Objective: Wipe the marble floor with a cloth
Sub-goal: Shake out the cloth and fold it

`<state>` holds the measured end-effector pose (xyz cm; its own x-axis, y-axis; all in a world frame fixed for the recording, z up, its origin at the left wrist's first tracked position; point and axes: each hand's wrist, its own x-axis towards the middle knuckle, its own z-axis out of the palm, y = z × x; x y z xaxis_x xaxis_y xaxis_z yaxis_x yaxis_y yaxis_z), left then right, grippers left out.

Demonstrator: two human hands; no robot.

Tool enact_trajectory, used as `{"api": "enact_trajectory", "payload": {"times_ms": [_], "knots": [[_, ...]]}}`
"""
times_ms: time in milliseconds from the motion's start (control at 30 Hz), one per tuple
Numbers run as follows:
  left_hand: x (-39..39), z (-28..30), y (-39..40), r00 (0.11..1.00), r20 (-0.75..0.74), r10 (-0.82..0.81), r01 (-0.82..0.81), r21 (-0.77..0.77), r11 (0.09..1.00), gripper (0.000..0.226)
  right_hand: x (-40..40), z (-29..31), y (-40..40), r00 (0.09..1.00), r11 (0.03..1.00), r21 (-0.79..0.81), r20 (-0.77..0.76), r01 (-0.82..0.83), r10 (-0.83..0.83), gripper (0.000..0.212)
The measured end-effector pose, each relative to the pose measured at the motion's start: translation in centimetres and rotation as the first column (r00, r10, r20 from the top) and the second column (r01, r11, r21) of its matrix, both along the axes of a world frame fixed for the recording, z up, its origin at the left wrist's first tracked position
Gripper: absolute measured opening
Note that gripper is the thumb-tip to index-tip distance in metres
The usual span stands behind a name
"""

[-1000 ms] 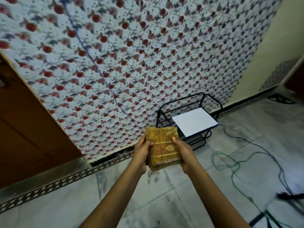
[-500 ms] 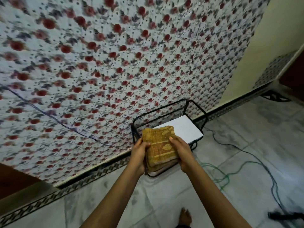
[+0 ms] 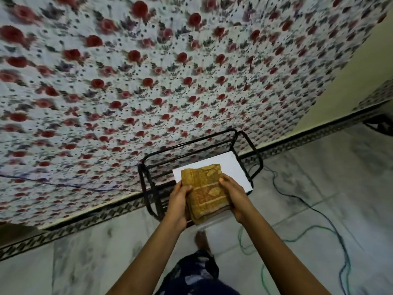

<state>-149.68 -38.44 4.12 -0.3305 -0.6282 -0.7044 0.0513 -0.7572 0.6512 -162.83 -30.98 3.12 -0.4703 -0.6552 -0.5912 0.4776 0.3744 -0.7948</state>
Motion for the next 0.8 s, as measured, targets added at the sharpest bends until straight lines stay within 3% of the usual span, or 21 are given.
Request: {"api": "enact_trajectory", "payload": {"times_ms": [233, 500, 600, 700, 800], "knots": [[-6.6, -5.6, -4.7, 0.996, 0.091, 0.000, -0.009, 0.095, 0.995, 0.022, -7.1, -6.7, -4.7, 0.993, 0.984, 0.142, 0.052, -0.111, 0.104, 0.037], [-11.7, -16.4, -9.2, 0.957, 0.285, 0.058, -0.111, 0.176, 0.978, 0.031, -12.4, -17.5, -10.1, 0.972, 0.944, 0.246, 0.128, -0.221, 0.195, 0.027], [-13.6, -21.5, -10.7, 0.945, 0.316, 0.086, -0.151, 0.187, 0.971, 0.023, -14.1, -23.1, -11.7, 0.948, 0.924, 0.223, 0.146, -0.311, 0.284, 0.040], [-15.0, -26.6, -12.1, 0.937, 0.315, 0.149, -0.205, 0.154, 0.967, 0.022, -15.2, -27.8, -13.7, 0.904, 0.881, 0.214, 0.170, -0.422, 0.392, 0.074], [-15.9, -30.5, -13.2, 0.932, 0.327, 0.156, -0.198, 0.097, 0.975, 0.030, -16.4, -31.5, -14.9, 0.897, 0.867, 0.234, 0.150, -0.441, 0.416, 0.065]]}}
